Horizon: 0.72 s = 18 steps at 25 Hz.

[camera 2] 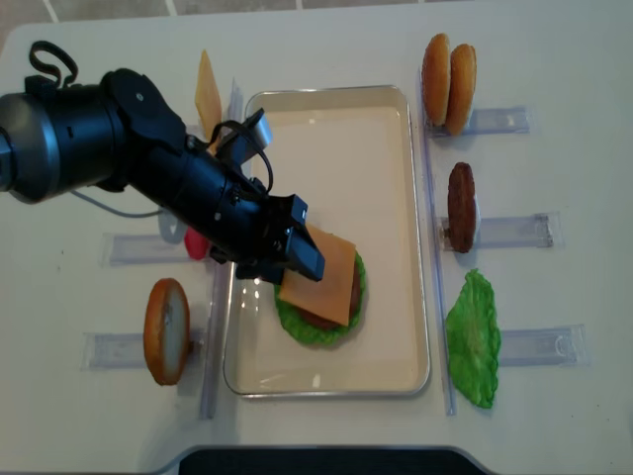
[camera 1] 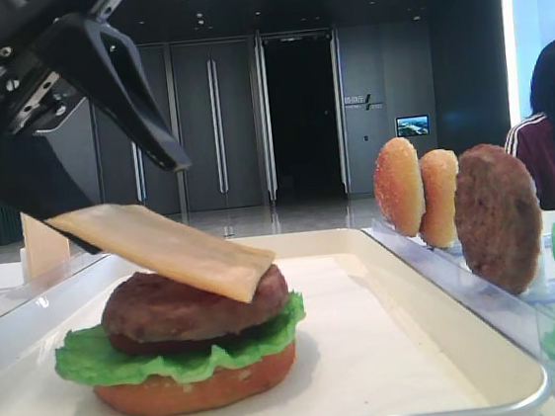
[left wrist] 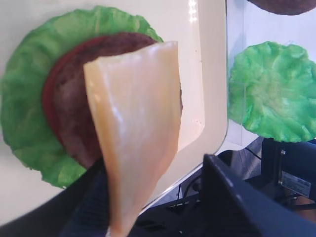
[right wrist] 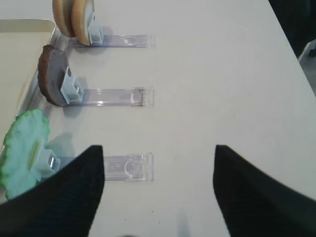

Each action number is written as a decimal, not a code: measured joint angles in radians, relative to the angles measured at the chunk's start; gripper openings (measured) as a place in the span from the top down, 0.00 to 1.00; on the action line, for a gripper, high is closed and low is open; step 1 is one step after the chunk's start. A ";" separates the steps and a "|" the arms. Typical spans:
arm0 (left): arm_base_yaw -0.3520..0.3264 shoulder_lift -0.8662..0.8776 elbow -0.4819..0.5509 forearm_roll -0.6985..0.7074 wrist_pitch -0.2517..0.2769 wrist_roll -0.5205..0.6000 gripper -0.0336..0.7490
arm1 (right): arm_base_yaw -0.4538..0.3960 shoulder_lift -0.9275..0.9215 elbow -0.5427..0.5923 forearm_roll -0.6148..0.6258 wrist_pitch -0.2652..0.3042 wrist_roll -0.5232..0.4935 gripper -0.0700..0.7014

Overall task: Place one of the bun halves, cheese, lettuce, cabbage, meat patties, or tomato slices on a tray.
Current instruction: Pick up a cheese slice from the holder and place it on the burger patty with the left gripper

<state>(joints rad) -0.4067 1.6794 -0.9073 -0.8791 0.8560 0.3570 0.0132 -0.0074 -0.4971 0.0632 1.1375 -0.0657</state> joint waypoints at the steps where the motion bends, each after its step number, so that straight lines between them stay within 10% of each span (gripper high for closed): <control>1: 0.000 -0.001 0.000 0.004 -0.003 -0.002 0.38 | 0.000 0.000 0.000 0.000 0.000 0.000 0.29; 18: 0.000 -0.066 -0.001 0.220 -0.014 -0.192 0.32 | 0.000 0.000 0.000 0.000 0.000 0.000 0.29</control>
<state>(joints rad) -0.4067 1.6133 -0.9086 -0.6596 0.8416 0.1651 0.0132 -0.0074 -0.4971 0.0632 1.1375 -0.0657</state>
